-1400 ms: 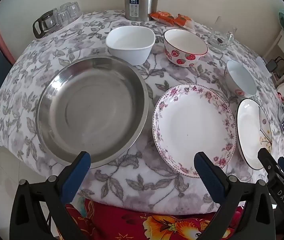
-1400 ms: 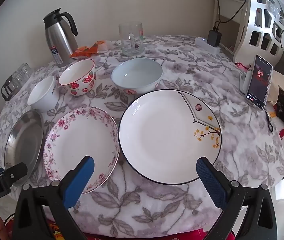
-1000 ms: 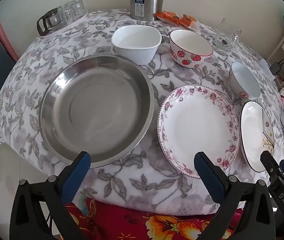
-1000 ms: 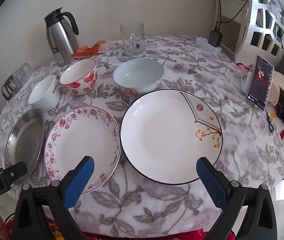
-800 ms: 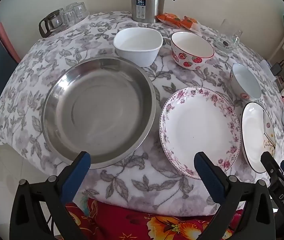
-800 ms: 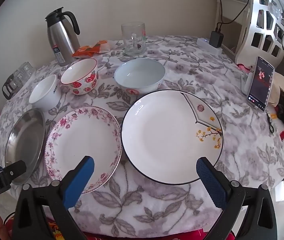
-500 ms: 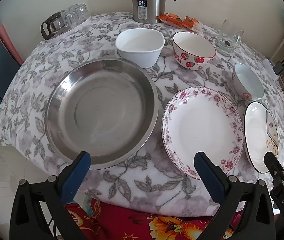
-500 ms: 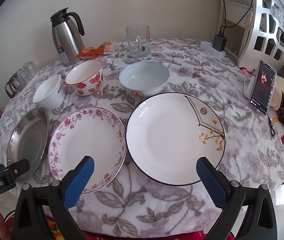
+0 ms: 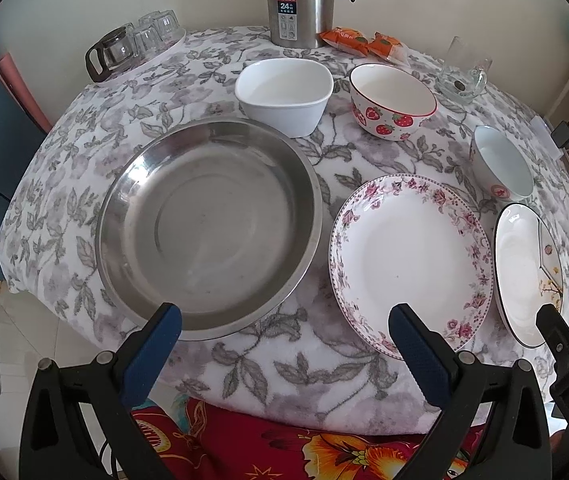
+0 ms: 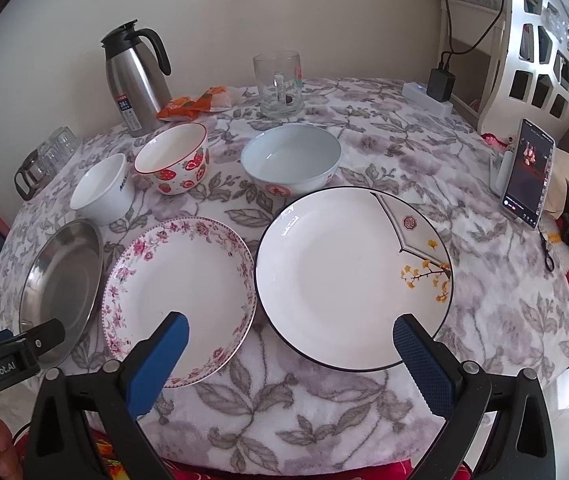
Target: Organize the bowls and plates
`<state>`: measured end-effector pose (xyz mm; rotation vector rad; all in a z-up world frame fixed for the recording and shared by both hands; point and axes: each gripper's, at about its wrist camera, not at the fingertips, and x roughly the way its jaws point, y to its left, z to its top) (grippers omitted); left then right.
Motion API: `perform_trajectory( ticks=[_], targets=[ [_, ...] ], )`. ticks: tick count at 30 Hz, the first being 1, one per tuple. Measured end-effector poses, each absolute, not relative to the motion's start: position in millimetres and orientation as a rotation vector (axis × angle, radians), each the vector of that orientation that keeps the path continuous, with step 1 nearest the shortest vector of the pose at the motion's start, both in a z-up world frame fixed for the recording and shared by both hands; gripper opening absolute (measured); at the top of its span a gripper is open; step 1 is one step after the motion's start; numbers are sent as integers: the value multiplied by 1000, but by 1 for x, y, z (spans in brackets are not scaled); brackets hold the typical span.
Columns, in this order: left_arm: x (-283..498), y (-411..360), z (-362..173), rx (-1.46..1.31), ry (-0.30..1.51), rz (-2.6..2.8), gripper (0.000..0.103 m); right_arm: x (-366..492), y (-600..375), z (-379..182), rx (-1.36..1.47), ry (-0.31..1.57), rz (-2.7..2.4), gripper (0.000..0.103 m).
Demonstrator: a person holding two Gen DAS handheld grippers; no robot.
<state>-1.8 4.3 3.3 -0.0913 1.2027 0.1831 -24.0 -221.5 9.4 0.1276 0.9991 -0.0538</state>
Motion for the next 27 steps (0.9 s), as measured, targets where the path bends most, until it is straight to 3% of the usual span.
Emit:
perform_trajectory(
  ticks=[27],
  targets=[
    [-1,4,4,-91,1204,184,103,-22,-221,5,125,1008,-56,103]
  ],
)
